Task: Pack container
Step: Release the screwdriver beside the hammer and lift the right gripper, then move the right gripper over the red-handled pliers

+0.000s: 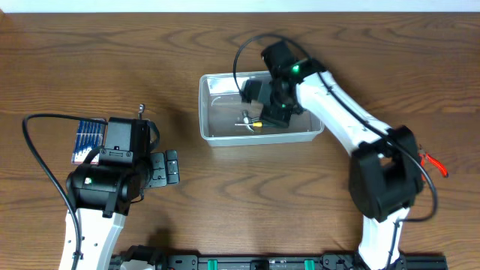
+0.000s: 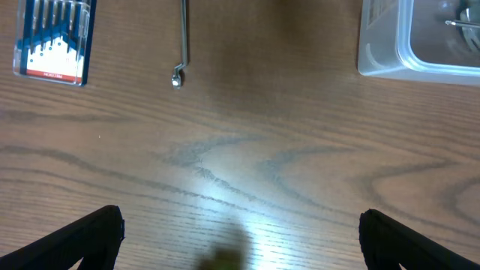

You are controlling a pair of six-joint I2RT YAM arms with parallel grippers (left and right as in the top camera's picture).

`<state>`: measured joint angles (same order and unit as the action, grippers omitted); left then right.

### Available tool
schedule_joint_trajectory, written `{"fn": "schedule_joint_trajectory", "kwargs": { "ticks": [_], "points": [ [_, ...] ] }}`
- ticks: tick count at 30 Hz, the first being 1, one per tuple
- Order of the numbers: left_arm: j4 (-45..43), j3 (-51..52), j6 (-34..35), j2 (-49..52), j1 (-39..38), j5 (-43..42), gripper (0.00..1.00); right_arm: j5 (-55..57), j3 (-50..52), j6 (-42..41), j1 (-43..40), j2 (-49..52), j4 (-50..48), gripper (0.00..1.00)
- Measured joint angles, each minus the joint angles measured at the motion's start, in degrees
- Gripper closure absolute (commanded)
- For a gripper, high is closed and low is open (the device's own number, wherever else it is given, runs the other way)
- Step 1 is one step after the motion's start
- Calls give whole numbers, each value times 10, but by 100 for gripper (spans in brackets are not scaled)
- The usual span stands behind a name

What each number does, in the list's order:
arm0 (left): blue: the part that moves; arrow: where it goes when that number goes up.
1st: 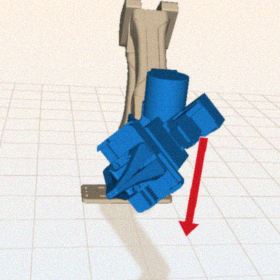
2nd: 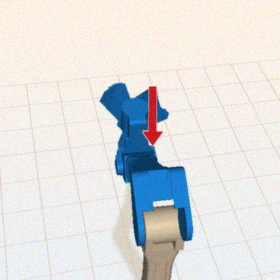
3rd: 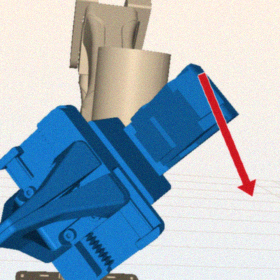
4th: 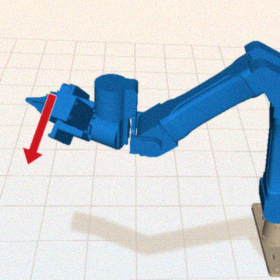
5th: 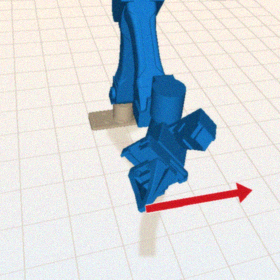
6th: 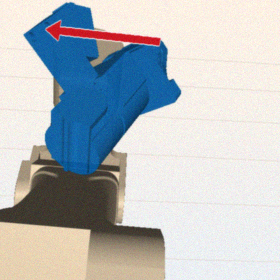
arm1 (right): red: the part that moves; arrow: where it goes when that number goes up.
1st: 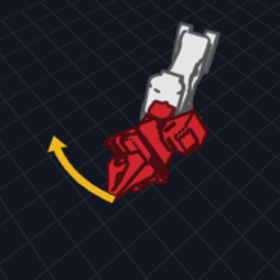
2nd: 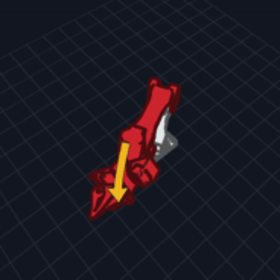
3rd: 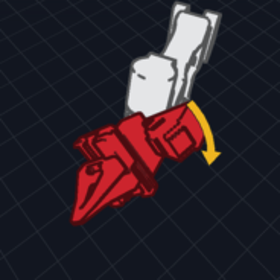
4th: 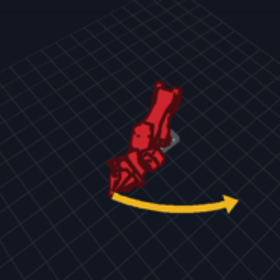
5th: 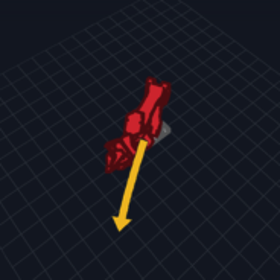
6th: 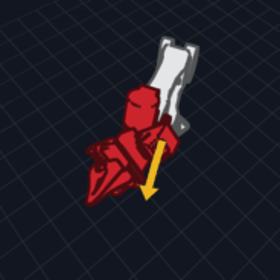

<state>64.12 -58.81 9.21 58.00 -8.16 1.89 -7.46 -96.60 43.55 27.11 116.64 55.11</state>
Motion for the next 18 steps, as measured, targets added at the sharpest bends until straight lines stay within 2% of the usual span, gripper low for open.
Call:
{"fn": "schedule_joint_trajectory", "kwargs": {
  "ticks": [2, 5, 7, 11, 18],
  "points": [
    [0, 0, 0, 0, 0, 0, 2, 0, -30, -31, -3, -26, 20, 1],
    [0, 0, 0, 0, 0, 0, 1, 12, -84, -110, -17, -76, 30, 1],
    [0, 0, 0, 0, 0, 0, 2, 30, -113, -198, -47, -106, 44, 1],
    [0, 0, 0, 0, 0, 0, 2, 64, -141, -408, -189, -159, 106, 1],
    [0, 0, 0, 0, 0, 0, 1, 21, -138, -588, -453, -167, 262, 1]
  ]
}}
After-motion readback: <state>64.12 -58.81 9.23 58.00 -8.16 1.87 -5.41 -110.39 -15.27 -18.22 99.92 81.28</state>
